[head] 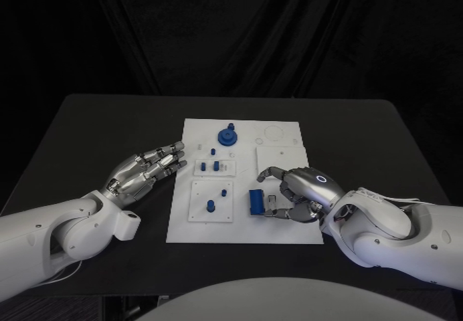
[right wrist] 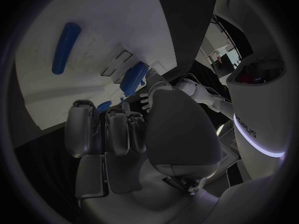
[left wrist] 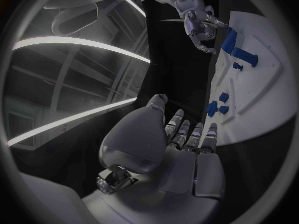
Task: Assemble the parts on the task board
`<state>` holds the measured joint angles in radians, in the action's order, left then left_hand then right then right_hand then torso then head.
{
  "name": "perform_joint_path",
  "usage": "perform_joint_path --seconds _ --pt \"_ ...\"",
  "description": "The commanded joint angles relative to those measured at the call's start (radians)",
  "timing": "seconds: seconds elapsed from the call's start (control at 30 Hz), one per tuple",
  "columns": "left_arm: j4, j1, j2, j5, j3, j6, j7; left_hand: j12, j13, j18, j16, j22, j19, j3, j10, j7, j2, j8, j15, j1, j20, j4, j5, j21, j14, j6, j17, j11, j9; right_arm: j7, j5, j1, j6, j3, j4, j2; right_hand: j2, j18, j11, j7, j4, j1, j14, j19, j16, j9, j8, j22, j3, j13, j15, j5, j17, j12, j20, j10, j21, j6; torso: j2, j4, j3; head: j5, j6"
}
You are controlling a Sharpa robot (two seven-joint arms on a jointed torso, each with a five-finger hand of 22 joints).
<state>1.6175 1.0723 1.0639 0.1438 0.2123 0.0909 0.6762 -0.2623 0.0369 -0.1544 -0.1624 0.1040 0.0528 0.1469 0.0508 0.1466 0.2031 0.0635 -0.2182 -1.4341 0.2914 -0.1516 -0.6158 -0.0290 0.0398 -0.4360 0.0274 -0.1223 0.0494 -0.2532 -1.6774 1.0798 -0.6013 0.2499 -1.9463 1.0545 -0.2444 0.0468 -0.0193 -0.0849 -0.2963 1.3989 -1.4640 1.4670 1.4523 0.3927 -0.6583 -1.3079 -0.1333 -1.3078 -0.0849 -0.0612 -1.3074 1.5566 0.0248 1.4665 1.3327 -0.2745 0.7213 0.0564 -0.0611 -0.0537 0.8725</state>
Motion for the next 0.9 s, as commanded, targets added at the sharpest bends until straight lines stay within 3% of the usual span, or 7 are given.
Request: perform_joint_path --seconds 0.03,0.13,0.37,0.67,0.9 --pt "0.0 -0.002 -0.002 -0.002 -0.001 0.017 0.009 -0.004 0.001 0.013 -0.004 0.001 0.004 -0.001 -0.001 0.006 0.004 0.003 -0.007 -0.003 0.002 0.003 -0.005 -0.007 -0.003 0.002 0.001 -0.009 0.002 -0.052 -0.051 -0.008 -0.012 0.0 0.003 -0.008 -0.001 0.006 0.008 -0.002 0.0 -0.016 -0.066 0.023 0.003 -0.01 -0.008 -0.193 0.015 -0.249 0.007 0.006 -0.05 0.007 0.005 0.093 0.004 -0.013 0.002 0.0018 0.0019 -0.003 0.0" --pt "0.0 -0.002 -0.002 -0.002 -0.001 0.02 0.007 -0.004 0.001 0.013 -0.004 0.001 0.004 -0.001 -0.001 0.006 0.004 0.003 -0.007 -0.003 0.002 0.003 -0.005 -0.007 -0.003 0.002 0.001 -0.009 0.002 -0.067 -0.053 -0.012 -0.009 0.0 0.008 -0.017 -0.005 0.006 0.013 -0.007 -0.001 -0.039 -0.066 0.023 0.002 -0.021 -0.012 -0.192 0.029 -0.249 0.011 0.006 -0.048 0.007 0.007 0.092 0.003 -0.019 0.002 0.0 0.0027 -0.001 0.0" --pt "0.0 -0.003 0.0 -0.002 -0.001 0.025 0.004 -0.003 0.001 0.014 -0.005 0.002 0.006 -0.002 -0.001 0.007 0.005 0.003 -0.008 -0.003 0.002 0.004 -0.005 -0.008 -0.003 0.003 0.001 -0.01 0.001 -0.112 -0.057 -0.023 0.006 0.0 0.012 -0.032 -0.006 0.007 0.021 -0.017 -0.001 -0.053 -0.065 0.022 -0.001 -0.038 -0.017 -0.191 0.042 -0.259 0.016 -0.001 -0.044 0.012 0.012 0.1 -0.003 -0.022 0.0 -0.0003 0.0003 0.001 0.0" --pt "-0.001 -0.004 -0.001 -0.032 -0.001 0.04 -0.004 -0.003 0.001 0.015 -0.005 0.003 0.006 -0.002 -0.002 0.008 0.004 0.004 -0.01 -0.002 0.002 0.005 -0.004 -0.008 -0.003 0.003 0.001 -0.011 0.001 -0.163 -0.081 -0.035 0.004 -0.001 0.018 -0.053 0.006 0.009 0.03 -0.028 0.001 -0.013 -0.064 0.02 -0.005 -0.066 -0.028 -0.188 0.026 -0.258 0.025 -0.063 -0.037 0.011 0.021 0.1 -0.011 -0.018 0.0 0.0011 0.0003 -0.003 0.0" --pt "-0.001 -0.005 0.0 -0.05 -0.001 0.056 -0.008 -0.003 0.0 0.016 -0.005 0.004 0.007 -0.002 -0.002 0.009 0.002 0.004 -0.011 -0.003 0.003 0.006 -0.004 -0.009 -0.003 0.005 0.001 -0.011 0.001 -0.176 -0.084 -0.045 -0.01 -0.001 0.022 -0.063 0.028 0.009 0.036 -0.034 0.003 0.016 -0.063 0.02 -0.007 -0.081 -0.05 -0.188 0.006 -0.263 0.03 -0.102 -0.034 0.014 0.026 0.104 -0.014 -0.028 0.0 0.0006 0.0005 -0.001 0.0"
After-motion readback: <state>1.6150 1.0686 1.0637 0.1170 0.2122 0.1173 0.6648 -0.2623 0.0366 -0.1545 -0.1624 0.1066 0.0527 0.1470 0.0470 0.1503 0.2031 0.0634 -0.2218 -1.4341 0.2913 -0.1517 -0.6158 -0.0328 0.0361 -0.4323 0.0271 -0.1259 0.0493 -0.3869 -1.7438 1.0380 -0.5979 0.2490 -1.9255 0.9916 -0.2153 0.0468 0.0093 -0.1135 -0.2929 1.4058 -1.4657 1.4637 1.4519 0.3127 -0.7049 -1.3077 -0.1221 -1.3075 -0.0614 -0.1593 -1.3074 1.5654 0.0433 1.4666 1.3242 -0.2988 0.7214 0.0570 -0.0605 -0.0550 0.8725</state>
